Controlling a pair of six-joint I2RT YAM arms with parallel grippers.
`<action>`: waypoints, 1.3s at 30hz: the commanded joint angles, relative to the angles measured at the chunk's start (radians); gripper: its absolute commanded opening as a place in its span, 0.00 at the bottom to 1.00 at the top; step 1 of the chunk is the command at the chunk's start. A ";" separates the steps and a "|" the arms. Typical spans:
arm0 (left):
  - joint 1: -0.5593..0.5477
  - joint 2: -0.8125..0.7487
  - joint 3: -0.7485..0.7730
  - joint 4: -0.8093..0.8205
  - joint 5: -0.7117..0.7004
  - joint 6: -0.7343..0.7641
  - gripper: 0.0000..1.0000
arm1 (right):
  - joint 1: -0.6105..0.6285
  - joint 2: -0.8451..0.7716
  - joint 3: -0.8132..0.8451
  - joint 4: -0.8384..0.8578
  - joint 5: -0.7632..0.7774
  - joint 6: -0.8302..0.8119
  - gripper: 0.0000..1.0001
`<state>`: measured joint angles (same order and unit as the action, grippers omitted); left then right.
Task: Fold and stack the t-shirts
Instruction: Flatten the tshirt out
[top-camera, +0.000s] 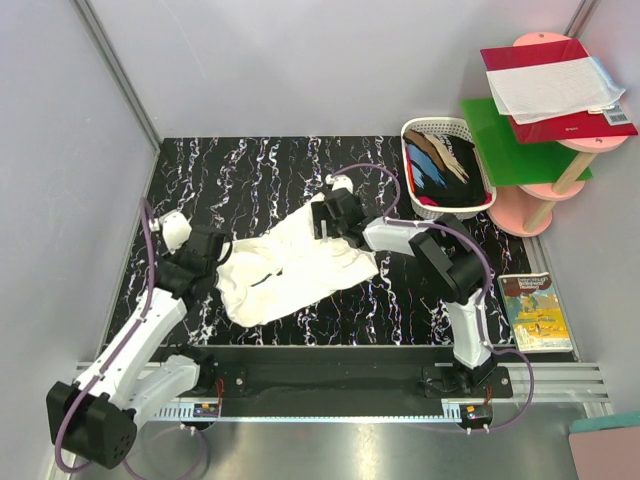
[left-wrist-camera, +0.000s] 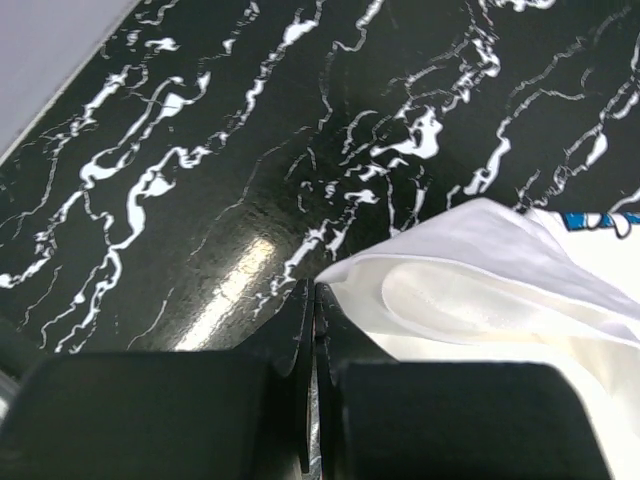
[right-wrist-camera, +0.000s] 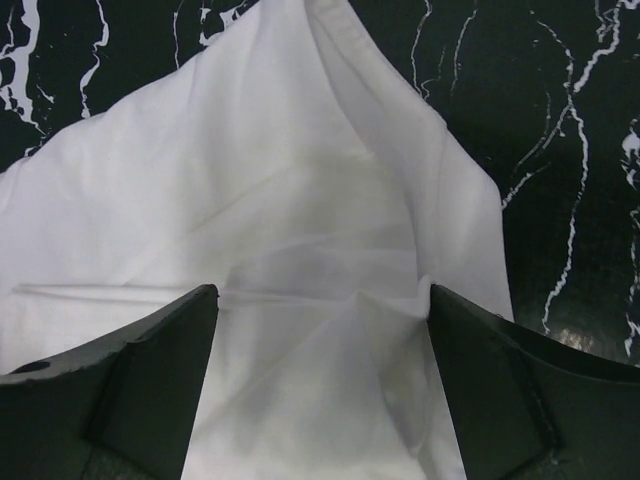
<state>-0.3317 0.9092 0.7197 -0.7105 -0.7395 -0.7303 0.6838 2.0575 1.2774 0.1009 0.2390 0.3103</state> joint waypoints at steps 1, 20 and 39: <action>0.019 -0.097 0.001 -0.040 -0.121 -0.086 0.00 | -0.020 0.082 0.124 -0.061 -0.085 -0.034 0.69; 0.065 -0.082 -0.049 -0.052 -0.201 -0.172 0.00 | -0.239 -0.039 0.019 -0.164 0.233 0.027 0.00; 0.103 -0.128 -0.146 0.302 0.332 0.032 0.99 | -0.276 -0.132 -0.087 -0.113 -0.017 0.010 0.24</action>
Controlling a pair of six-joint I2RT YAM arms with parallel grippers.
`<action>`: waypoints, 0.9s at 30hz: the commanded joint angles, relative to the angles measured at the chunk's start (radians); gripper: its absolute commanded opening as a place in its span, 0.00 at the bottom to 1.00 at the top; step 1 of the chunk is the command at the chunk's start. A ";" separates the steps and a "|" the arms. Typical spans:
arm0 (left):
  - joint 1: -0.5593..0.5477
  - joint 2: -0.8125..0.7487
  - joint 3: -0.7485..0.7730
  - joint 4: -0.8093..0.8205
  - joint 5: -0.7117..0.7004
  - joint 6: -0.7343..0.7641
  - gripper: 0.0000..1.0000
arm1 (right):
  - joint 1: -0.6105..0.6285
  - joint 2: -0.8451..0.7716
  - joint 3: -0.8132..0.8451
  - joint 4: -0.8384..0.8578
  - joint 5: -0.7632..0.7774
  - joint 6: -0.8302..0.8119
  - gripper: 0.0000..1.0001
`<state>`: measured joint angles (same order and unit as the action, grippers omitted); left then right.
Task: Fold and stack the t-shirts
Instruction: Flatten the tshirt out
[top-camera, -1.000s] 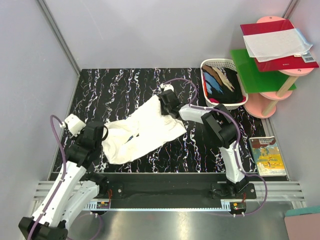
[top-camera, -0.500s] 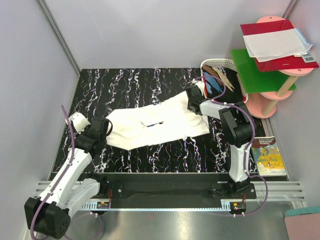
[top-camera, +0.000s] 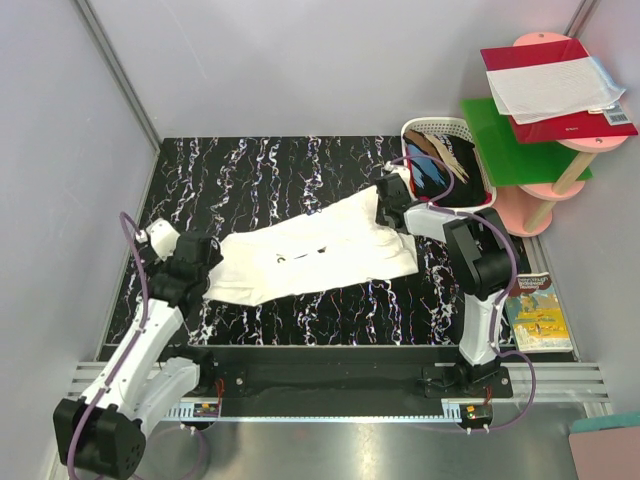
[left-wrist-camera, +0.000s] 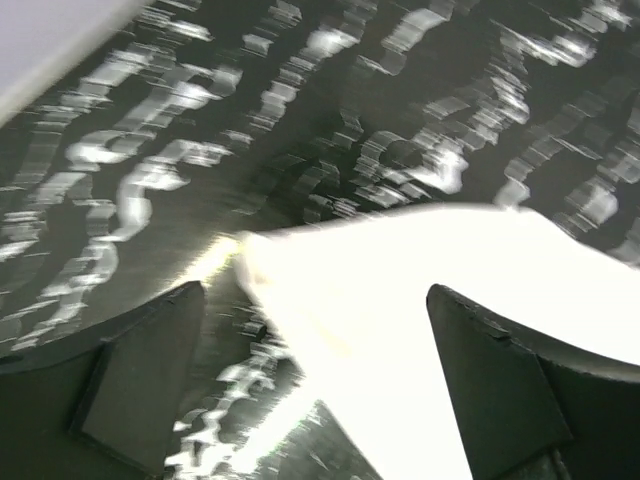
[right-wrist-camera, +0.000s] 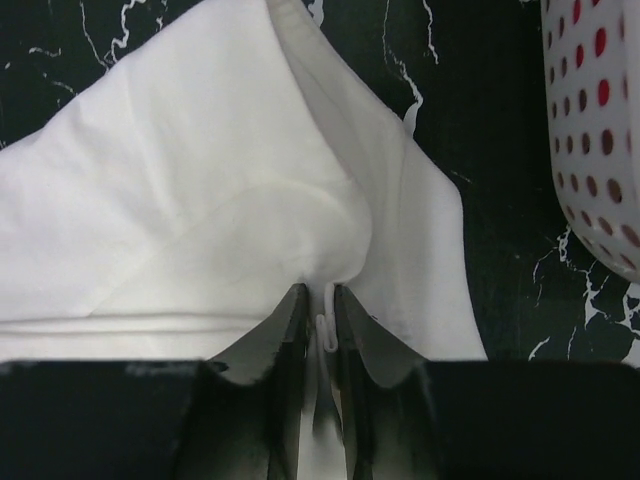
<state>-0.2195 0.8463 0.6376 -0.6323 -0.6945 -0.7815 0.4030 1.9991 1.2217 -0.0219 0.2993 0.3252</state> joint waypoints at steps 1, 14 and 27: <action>-0.015 -0.067 -0.102 0.268 0.338 0.090 0.99 | 0.005 -0.091 -0.034 0.011 -0.084 -0.006 0.25; -0.377 0.556 0.184 0.252 0.229 0.274 0.99 | 0.014 -0.285 -0.168 0.095 -0.020 -0.035 0.99; -0.498 0.858 0.399 -0.035 -0.066 0.154 0.65 | 0.016 -0.323 -0.215 0.109 -0.020 -0.046 0.99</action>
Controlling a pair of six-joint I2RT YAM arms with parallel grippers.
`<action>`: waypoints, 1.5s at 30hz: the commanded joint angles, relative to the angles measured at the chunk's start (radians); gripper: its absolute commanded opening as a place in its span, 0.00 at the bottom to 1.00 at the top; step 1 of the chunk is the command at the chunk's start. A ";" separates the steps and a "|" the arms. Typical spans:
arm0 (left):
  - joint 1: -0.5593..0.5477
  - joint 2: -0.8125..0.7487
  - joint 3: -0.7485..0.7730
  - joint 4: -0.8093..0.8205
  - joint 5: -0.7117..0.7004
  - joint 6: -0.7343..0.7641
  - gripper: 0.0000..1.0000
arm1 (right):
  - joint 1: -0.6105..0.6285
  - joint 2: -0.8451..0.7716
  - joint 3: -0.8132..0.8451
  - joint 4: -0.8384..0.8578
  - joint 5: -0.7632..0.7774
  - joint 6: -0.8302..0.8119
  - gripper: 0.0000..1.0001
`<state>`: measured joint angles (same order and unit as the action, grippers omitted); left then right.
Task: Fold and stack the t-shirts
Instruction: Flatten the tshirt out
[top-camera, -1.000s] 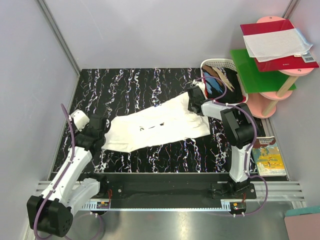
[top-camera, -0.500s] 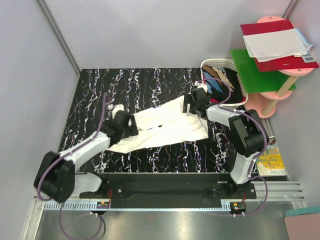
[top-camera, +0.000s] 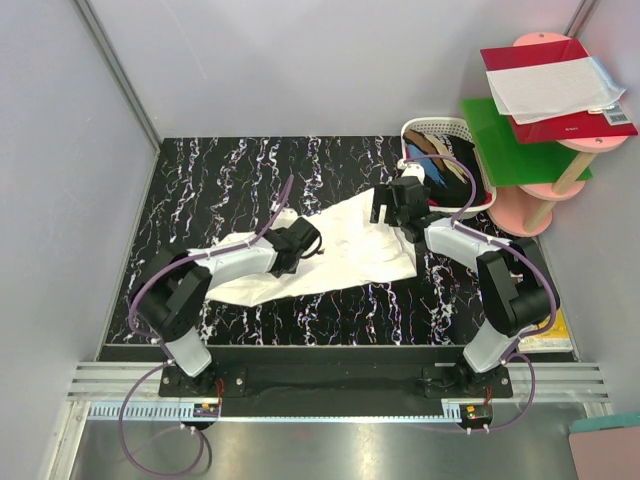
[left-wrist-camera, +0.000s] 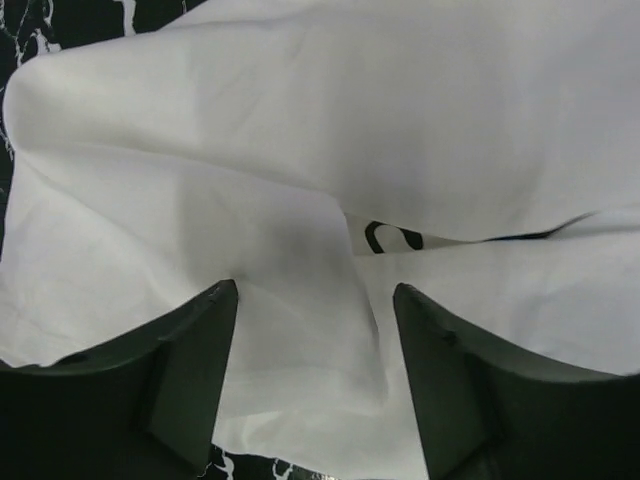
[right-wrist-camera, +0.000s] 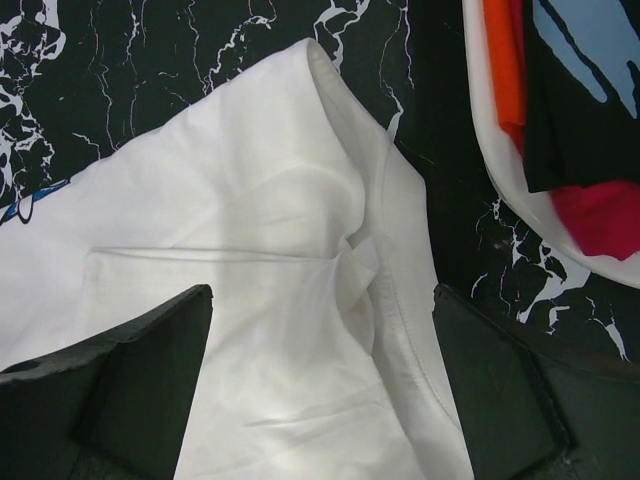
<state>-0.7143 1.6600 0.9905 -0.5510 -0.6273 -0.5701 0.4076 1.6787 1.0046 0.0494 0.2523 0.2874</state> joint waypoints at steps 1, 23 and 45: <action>-0.004 0.053 0.050 -0.133 -0.150 -0.062 0.59 | 0.010 0.001 0.003 0.037 0.025 -0.007 0.99; 0.146 -0.030 0.207 -0.313 -0.331 -0.102 0.03 | 0.010 0.183 0.167 -0.117 -0.036 0.027 0.96; 0.469 0.184 0.445 -0.245 -0.315 0.026 0.01 | 0.027 -0.152 0.040 -0.168 -0.016 -0.017 0.01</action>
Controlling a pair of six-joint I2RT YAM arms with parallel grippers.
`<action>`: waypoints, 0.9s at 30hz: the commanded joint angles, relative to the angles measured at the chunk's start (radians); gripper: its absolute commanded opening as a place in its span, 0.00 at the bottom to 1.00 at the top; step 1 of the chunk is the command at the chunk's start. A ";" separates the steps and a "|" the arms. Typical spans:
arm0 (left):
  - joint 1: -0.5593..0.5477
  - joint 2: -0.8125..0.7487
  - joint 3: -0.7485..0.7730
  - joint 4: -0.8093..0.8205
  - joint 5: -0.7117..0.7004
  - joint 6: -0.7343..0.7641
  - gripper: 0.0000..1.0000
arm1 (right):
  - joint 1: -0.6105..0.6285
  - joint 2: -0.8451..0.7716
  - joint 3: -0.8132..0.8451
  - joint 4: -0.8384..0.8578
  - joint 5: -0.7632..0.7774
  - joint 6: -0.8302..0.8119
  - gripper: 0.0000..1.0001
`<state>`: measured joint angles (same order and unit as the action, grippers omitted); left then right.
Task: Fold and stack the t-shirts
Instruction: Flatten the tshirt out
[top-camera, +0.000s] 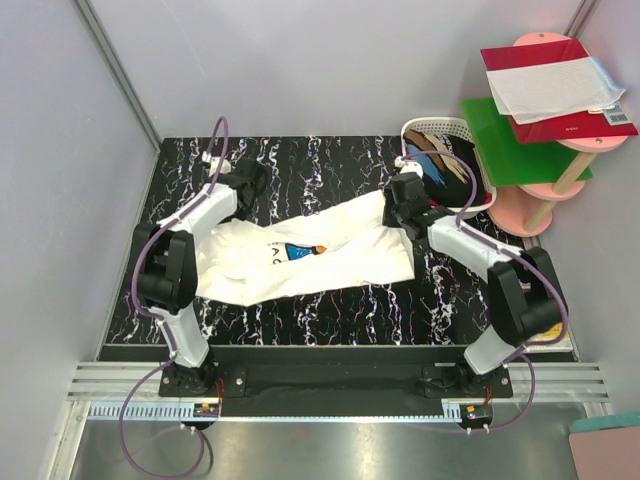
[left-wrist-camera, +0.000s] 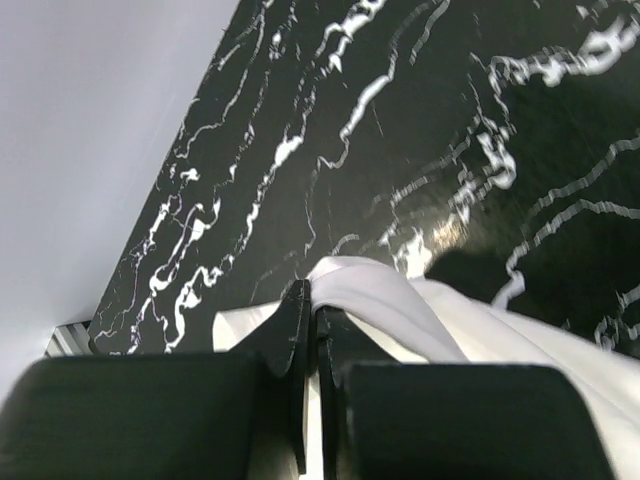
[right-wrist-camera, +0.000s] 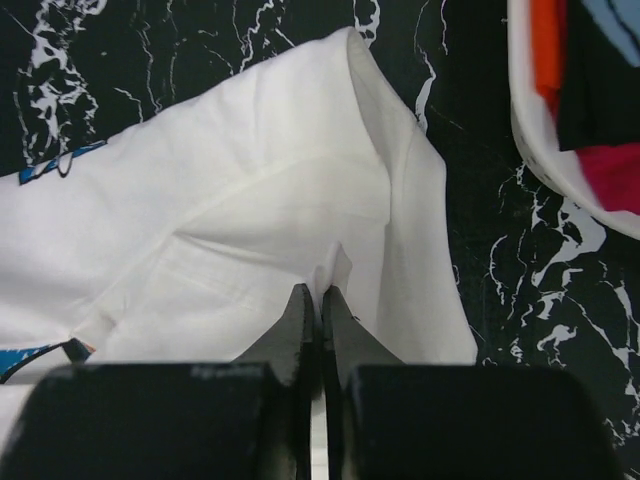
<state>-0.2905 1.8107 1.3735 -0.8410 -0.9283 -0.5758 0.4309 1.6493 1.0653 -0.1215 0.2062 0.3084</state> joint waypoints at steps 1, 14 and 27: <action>0.056 0.054 0.067 0.063 0.005 0.037 0.01 | 0.003 -0.143 -0.028 0.005 0.009 -0.048 0.01; 0.178 0.279 0.259 0.103 0.097 0.076 0.03 | 0.003 -0.528 -0.188 -0.214 -0.491 0.072 0.00; 0.215 0.285 0.239 0.154 0.148 0.096 0.08 | 0.046 -0.803 -0.492 -0.523 -0.600 0.371 0.26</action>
<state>-0.0807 2.1010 1.5906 -0.7288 -0.7944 -0.4973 0.4393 0.8505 0.5743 -0.5247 -0.3794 0.5724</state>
